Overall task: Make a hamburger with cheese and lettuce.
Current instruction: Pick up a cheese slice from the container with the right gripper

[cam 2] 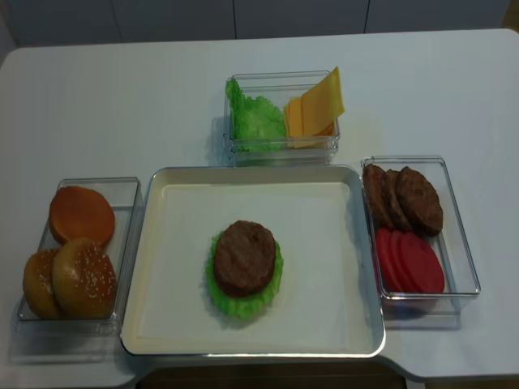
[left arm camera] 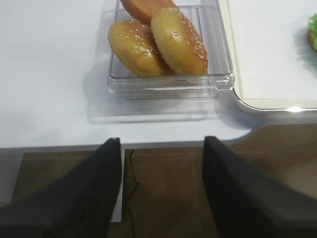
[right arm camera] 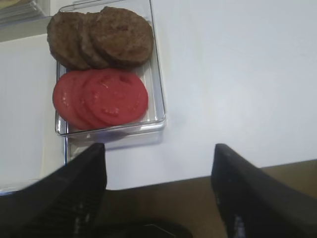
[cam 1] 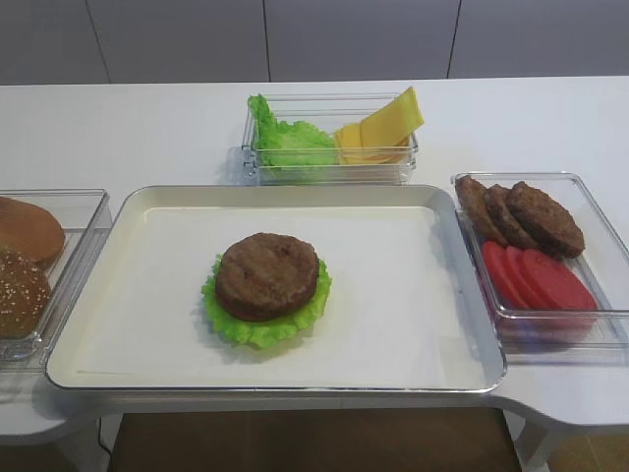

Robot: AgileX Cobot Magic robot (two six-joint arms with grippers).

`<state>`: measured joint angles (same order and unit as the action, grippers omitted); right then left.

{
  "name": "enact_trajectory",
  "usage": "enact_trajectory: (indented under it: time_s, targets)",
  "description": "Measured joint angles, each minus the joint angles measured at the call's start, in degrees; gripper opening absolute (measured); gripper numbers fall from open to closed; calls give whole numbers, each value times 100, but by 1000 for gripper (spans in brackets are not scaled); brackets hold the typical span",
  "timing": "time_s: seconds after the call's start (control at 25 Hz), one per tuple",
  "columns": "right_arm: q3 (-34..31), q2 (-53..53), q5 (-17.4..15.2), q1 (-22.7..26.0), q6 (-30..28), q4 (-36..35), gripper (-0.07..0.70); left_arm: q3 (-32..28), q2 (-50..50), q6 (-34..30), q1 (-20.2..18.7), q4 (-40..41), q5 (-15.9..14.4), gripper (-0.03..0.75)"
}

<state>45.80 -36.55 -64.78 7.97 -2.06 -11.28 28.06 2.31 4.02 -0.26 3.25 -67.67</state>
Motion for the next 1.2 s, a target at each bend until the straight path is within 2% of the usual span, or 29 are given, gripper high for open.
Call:
enact_trajectory:
  time_s: [0.2,0.32,0.56,0.8,0.92,1.08,1.2]
  targets:
    - [561,-1024,-61,0,-337,-487,515,0,0,0,0,0,0,391]
    - [1116,-1771,-163,0,-418,-827,517,0,0,0,0,0,0,391]
    - [2491,-3345,-633,0,-454,-1018,517,0,0,0,0,0,0,391]
    - [3671,-4524,-635,-11,-454,-1189,517,0,0,0,0,0,0,391]
    - [4010,-4906,-635,-205,-454,-1230,517,0,0,0,0,0,0,391]
    - [4553,-5579,-658,-711,-454,-1282,517,0,0,0,0,0,0,391]
    - [5188,-6192,-657,-1029,-454,-1317,513,0,0,0,0,0,0,391]
